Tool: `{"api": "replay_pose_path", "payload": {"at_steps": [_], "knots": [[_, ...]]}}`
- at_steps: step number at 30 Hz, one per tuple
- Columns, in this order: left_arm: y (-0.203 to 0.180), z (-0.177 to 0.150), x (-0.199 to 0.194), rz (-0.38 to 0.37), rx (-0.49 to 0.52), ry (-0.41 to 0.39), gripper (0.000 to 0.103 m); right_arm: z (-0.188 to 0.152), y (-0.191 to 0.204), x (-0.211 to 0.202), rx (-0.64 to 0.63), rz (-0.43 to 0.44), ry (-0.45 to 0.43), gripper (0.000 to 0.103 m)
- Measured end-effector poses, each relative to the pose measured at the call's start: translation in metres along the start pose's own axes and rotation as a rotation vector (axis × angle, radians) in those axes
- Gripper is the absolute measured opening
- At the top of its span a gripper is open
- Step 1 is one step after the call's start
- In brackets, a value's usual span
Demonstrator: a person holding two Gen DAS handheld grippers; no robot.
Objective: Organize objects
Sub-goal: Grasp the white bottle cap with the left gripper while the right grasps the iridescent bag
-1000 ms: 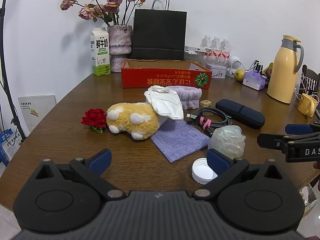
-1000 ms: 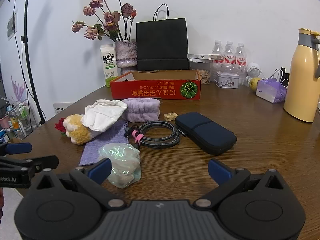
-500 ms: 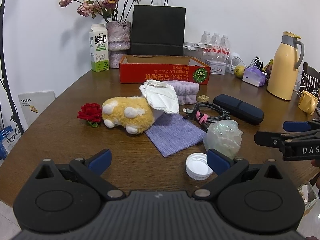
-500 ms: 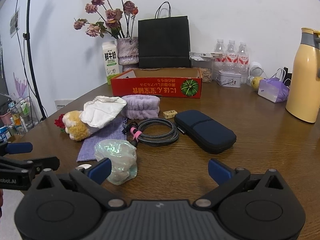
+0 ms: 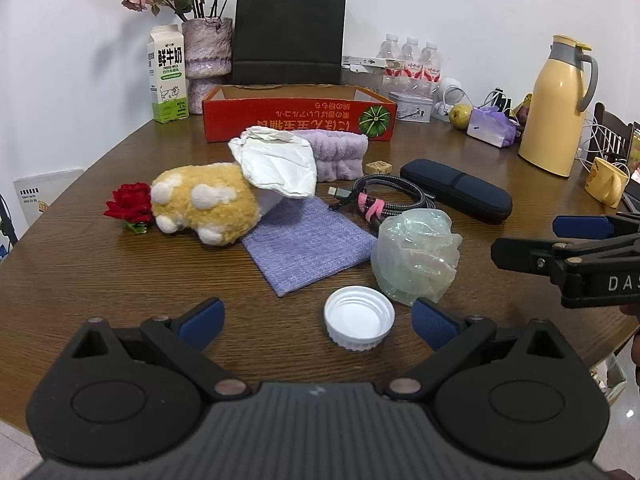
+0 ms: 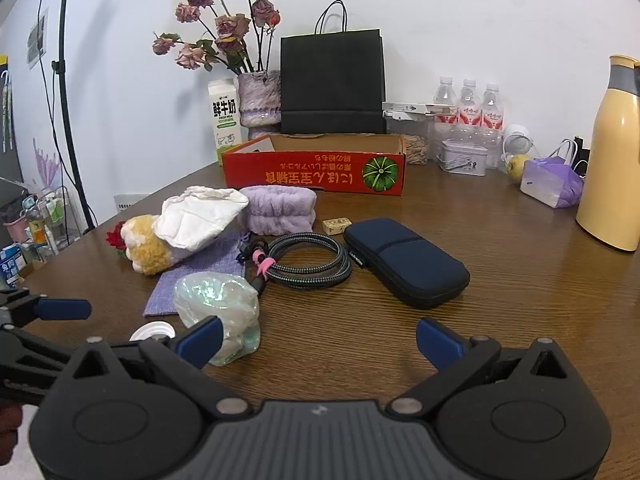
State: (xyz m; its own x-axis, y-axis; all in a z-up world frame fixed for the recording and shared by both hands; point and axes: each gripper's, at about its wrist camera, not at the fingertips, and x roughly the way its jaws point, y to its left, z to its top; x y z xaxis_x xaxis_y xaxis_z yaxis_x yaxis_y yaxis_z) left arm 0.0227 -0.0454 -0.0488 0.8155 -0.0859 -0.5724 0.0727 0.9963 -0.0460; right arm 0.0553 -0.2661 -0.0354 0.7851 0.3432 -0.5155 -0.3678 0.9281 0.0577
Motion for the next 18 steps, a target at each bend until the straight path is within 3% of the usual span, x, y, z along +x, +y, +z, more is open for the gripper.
{"api": "replay_pose_path", "payload": {"at_steps": [1,3,5,14,18], "knots": [[-0.002,-0.001,0.002,-0.008,0.004,0.005,0.088,0.0,0.0,0.001,-0.002,0.003,0.001,0.103],[-0.005,-0.002,0.007,-0.026,0.008,0.021,0.058,0.0,0.0,0.002,-0.004,0.011,0.003,0.103],[-0.007,-0.003,0.01,-0.027,0.016,0.014,0.04,0.0,0.001,0.004,-0.006,0.019,0.005,0.103],[0.002,-0.003,0.003,-0.021,0.005,-0.03,0.041,0.0,0.019,0.017,-0.057,0.071,0.019,0.103],[0.012,-0.003,-0.001,-0.012,-0.012,-0.049,0.041,0.002,0.032,0.025,-0.077,0.116,0.033,0.096]]}}
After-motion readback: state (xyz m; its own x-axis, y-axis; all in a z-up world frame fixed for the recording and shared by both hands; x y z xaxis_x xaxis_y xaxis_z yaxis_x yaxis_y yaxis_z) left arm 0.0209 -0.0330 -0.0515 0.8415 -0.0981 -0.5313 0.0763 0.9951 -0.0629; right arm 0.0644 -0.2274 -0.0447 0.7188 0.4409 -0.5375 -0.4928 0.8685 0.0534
